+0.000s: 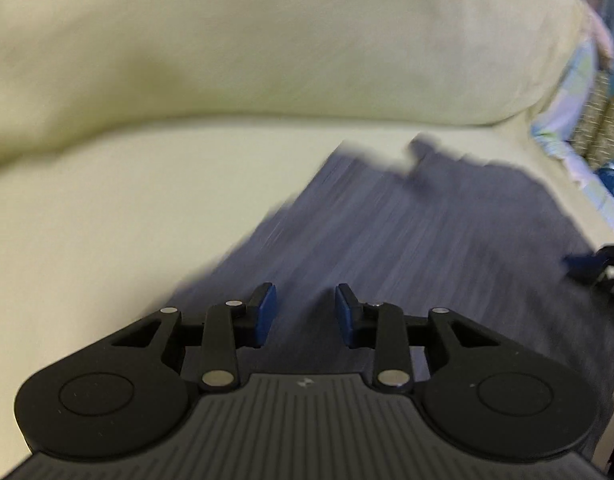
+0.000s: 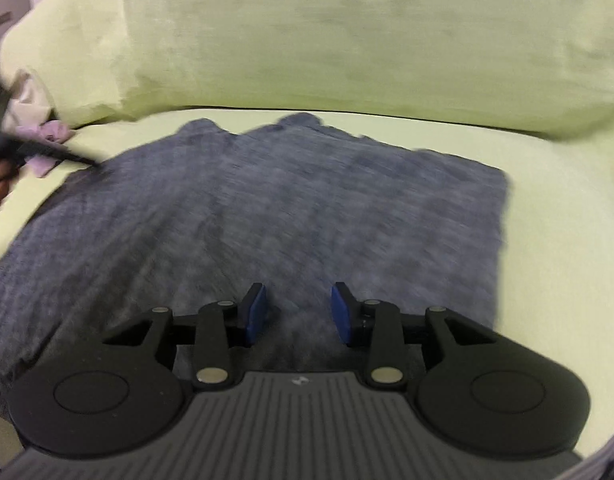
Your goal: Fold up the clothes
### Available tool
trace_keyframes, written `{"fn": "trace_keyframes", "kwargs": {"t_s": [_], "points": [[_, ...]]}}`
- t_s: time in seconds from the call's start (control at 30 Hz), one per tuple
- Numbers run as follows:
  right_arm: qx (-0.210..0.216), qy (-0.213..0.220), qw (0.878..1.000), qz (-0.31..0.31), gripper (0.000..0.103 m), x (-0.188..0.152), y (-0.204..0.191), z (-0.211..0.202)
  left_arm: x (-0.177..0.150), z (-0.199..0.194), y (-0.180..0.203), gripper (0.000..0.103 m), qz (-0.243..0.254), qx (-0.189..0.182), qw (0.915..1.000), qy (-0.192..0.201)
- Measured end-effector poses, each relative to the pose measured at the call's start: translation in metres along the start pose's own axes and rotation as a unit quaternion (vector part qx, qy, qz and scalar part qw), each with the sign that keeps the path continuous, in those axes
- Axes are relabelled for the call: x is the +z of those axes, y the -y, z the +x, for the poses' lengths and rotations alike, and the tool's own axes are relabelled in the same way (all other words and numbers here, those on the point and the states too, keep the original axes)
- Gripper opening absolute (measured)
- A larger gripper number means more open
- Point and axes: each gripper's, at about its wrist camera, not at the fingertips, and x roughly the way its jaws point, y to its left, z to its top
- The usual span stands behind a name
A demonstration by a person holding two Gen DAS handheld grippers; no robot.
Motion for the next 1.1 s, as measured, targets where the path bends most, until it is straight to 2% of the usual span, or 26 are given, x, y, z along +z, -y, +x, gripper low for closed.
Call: {"fn": "trace_keyframes", "kwargs": {"t_s": [0.07,0.17,0.3,0.4,0.43,0.47,0.53,0.57,0.67,0.73,0.83,0.93,1.03,1.1], "points": [[-0.011,-0.003,1.0,-0.006,0.032,-0.007,-0.002,-0.01,-0.022,-0.019,-0.022,0.039,-0.023,0.029,0.9993,0.003],[-0.03,-0.011,0.999,-0.008,0.032,-0.013,-0.006,-0.023,-0.032,-0.038,-0.043,0.039,-0.059,0.052,0.9969,0.005],[-0.035,0.001,0.999,0.01,0.034,-0.017,-0.016,-0.041,-0.029,-0.059,-0.043,0.039,-0.073,0.023,0.9959,0.049],[-0.012,0.011,1.0,0.01,0.037,-0.022,-0.035,-0.054,-0.028,-0.056,-0.025,0.041,-0.058,-0.022,0.9964,0.057],[0.003,0.009,1.0,0.006,0.042,-0.025,-0.042,-0.055,-0.029,-0.05,-0.017,0.041,-0.047,-0.026,0.9973,0.05],[0.01,0.006,1.0,0.003,0.046,-0.027,-0.047,-0.055,-0.031,-0.043,-0.013,0.041,-0.043,-0.025,0.998,0.039],[0.016,-0.004,1.0,0.001,0.047,-0.033,-0.052,-0.053,-0.036,-0.029,-0.008,0.04,-0.035,-0.022,0.999,0.016],[0.012,-0.018,1.0,0.005,0.047,-0.038,-0.052,-0.052,-0.041,-0.029,-0.009,0.04,-0.04,-0.016,0.9989,0.017],[-0.015,-0.032,0.999,0.021,0.047,-0.046,-0.045,-0.062,-0.052,-0.046,-0.006,0.04,-0.045,0.011,0.9987,0.021],[-0.024,-0.026,0.999,0.032,0.047,-0.05,-0.043,-0.075,-0.057,-0.06,0.001,0.04,-0.041,0.023,0.9986,0.023],[-0.015,-0.017,0.999,0.037,0.047,-0.056,-0.048,-0.093,-0.067,-0.086,0.028,0.041,-0.011,0.015,0.9994,0.03],[0.002,-0.01,0.999,0.032,0.049,-0.069,-0.063,-0.106,-0.079,-0.11,0.069,0.048,0.048,-0.006,0.9984,0.03],[0.016,-0.014,0.999,0.041,0.05,-0.08,-0.07,-0.109,-0.093,-0.119,0.12,0.049,0.11,-0.042,0.9929,0.014],[0.018,-0.013,0.998,0.058,0.05,-0.089,-0.072,-0.112,-0.102,-0.119,0.143,0.049,0.135,-0.053,0.9894,0.001]]}}
